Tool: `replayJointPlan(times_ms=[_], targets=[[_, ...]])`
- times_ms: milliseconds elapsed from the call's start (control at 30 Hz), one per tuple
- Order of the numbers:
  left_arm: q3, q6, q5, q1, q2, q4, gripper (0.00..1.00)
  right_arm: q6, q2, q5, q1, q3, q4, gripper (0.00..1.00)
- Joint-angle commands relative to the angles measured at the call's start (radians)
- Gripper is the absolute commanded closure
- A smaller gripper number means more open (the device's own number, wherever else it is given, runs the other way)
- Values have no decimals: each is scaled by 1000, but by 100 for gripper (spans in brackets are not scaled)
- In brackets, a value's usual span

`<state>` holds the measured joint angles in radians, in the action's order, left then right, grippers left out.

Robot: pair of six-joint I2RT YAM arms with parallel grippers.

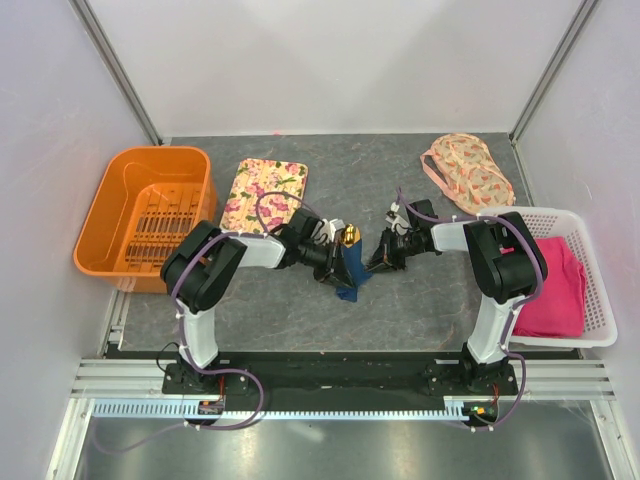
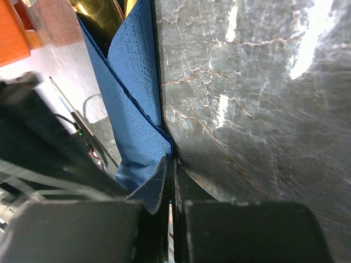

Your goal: Place the utensils on the paper napkin and roll it up

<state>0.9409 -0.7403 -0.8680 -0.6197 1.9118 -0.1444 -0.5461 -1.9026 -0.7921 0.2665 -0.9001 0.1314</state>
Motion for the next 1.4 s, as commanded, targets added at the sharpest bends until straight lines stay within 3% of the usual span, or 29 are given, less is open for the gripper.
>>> replayJointPlan(times_ms=[0, 233, 267, 367, 433, 767, 933, 1133, 1367], targets=[[44, 78, 73, 1, 62, 167, 86, 46, -39, 163, 10, 44, 59, 100], [91, 104, 130, -3, 118, 276, 92, 52, -12, 142, 10, 37, 54, 100], [96, 108, 132, -3, 121, 284, 92, 52, -7, 131, 10, 35, 50, 89], [99, 108, 139, -5, 121, 290, 93, 34, 25, 120, 10, 24, 24, 69], [99, 110, 138, -6, 122, 292, 94, 15, 43, 113, 10, 7, 8, 62], [107, 116, 136, -11, 124, 292, 94, 26, -1, 136, 34, -85, 20, 51], [110, 117, 136, -11, 125, 292, 94, 29, -21, 148, 59, -95, 22, 53], [111, 119, 135, -11, 125, 292, 93, 49, -38, 159, 63, -80, 33, 63], [85, 111, 113, -2, 79, 227, 90, 75, -85, 195, 65, -69, 57, 97]])
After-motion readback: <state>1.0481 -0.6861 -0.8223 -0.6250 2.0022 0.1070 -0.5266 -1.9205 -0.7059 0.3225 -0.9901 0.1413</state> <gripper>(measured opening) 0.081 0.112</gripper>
